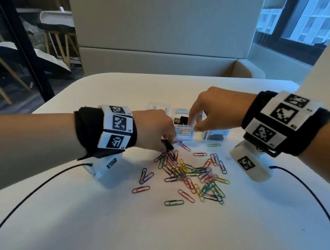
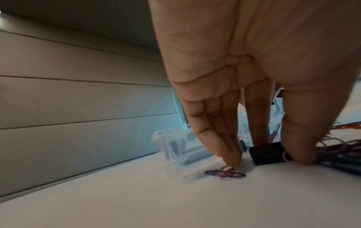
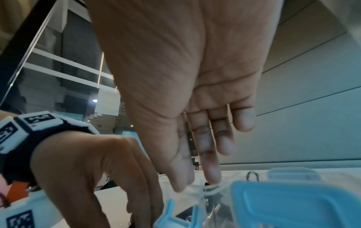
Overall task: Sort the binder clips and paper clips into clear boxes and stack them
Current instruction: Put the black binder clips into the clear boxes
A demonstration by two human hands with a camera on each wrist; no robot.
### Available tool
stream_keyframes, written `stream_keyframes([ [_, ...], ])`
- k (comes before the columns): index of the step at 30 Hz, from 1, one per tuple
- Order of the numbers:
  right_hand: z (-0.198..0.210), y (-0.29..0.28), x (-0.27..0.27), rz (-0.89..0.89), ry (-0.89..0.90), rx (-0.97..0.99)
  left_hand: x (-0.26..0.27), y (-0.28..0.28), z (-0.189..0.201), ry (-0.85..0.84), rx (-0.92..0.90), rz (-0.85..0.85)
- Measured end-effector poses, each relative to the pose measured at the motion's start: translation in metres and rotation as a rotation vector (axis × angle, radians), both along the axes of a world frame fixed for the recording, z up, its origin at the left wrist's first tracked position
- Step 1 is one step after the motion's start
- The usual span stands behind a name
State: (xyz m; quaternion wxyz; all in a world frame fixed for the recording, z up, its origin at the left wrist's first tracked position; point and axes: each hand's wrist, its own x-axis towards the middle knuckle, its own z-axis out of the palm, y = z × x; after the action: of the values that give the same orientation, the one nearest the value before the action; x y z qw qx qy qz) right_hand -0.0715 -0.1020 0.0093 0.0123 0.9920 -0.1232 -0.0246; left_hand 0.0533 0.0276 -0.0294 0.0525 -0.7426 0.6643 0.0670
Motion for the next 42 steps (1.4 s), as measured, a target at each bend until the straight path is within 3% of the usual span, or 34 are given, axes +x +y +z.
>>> stream_keyframes([
  [7, -0.002, 0.004, 0.002, -0.038, 0.006, -0.03, -0.005, 0.005, -0.006, 0.082, -0.023, -0.006],
  [16, -0.012, -0.003, 0.003, -0.062, 0.027, -0.018, 0.004, 0.015, 0.017, 0.367, -0.085, 0.072],
  [19, -0.012, -0.005, 0.003, -0.053, 0.022, 0.003, 0.011, 0.013, 0.031, 0.462, -0.198, 0.095],
  [24, -0.011, -0.007, 0.002, -0.068, 0.013, 0.117, 0.016, -0.011, 0.037, 0.336, -0.447, 0.154],
  [29, 0.001, -0.021, -0.004, -0.15, -0.085, 0.197, 0.01, -0.036, 0.019, 0.101, -0.34, 0.123],
  [34, 0.006, -0.039, -0.015, -0.23, -0.083, 0.148, 0.011, -0.044, 0.007, 0.057, -0.177, 0.118],
  [42, -0.008, -0.042, -0.008, -0.238, 0.01, 0.256, 0.002, -0.056, 0.012, 0.086, -0.276, 0.055],
])
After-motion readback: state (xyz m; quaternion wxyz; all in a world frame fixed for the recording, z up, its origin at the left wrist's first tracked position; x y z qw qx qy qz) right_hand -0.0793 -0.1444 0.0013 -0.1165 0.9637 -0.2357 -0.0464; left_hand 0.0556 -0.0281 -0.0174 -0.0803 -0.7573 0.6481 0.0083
